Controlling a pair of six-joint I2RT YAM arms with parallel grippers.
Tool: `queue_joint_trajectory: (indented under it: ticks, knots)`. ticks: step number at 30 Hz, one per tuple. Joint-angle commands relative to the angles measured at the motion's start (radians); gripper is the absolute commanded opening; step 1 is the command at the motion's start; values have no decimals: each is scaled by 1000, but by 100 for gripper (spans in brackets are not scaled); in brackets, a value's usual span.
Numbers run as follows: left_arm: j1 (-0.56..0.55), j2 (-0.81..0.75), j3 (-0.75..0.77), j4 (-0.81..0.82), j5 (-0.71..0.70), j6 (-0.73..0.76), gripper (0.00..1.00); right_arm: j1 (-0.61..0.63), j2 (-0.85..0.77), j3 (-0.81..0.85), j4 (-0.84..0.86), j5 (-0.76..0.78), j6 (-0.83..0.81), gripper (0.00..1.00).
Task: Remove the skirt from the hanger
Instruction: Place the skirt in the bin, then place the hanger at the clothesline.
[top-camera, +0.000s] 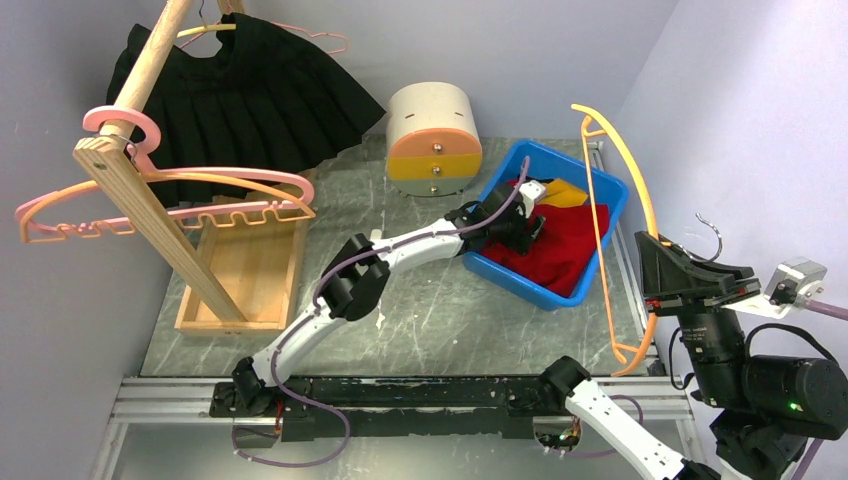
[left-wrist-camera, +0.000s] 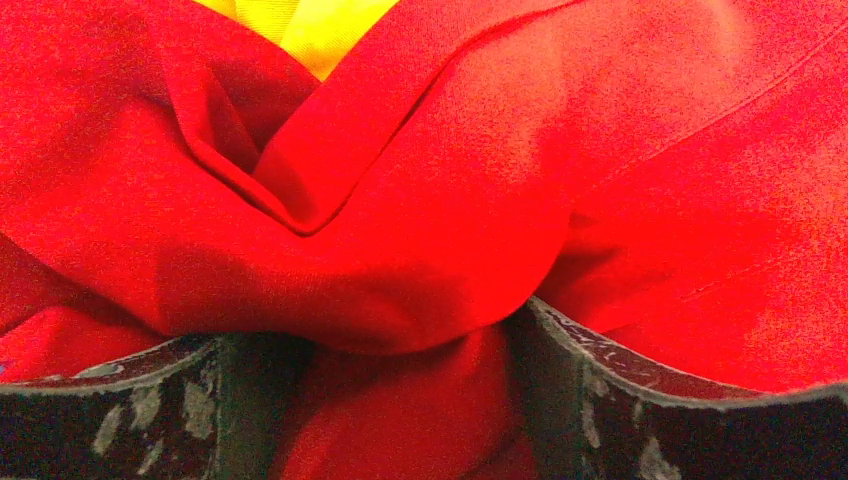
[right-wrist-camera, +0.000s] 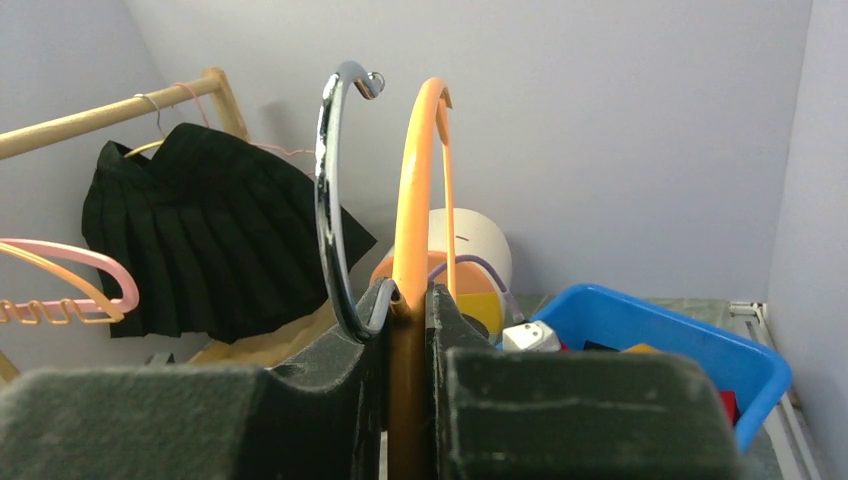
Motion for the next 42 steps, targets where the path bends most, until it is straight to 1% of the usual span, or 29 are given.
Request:
queue_joint_trajectory:
  ticks: [1,3,5,7,11,13,15,19,26,28,31,35,38,42]
  knots:
    - [-5,-63,34,-257,109,-5,84,10,-7,4,37,-2,4,0]
    - [16,-168,6,-205,137,2,89,10,-4,4,40,-1,-3,0]
    - [36,-263,-30,-156,174,-1,92,10,-2,5,40,6,-6,0]
    - [51,-333,-45,-141,228,-17,94,11,1,5,37,12,-8,0]
    - [61,-424,-58,-140,428,-88,92,11,3,6,32,29,-12,0]
    - [61,-469,-88,-132,497,-118,90,10,6,8,32,41,-17,0]
    - [61,-528,-146,-124,512,-129,89,12,18,16,26,51,-28,0]
    - [62,-688,-320,-100,474,-122,89,13,53,19,11,58,-45,0]
    - [60,-976,-601,-44,471,-62,88,13,149,-30,2,-28,-68,0]
    - [59,-1061,-657,-46,454,-33,87,14,202,-36,-24,-80,-78,0]
    - [58,-1181,-727,-50,397,15,85,13,285,-58,-65,-207,-90,0]
    - [57,-1293,-780,-67,333,63,86,14,404,-74,-106,-493,-85,0]
    - [57,-1354,-823,-56,356,93,88,14,464,-82,-128,-690,-81,0]
    - [57,-1381,-888,-46,447,145,88,13,499,-70,-151,-827,-73,0]
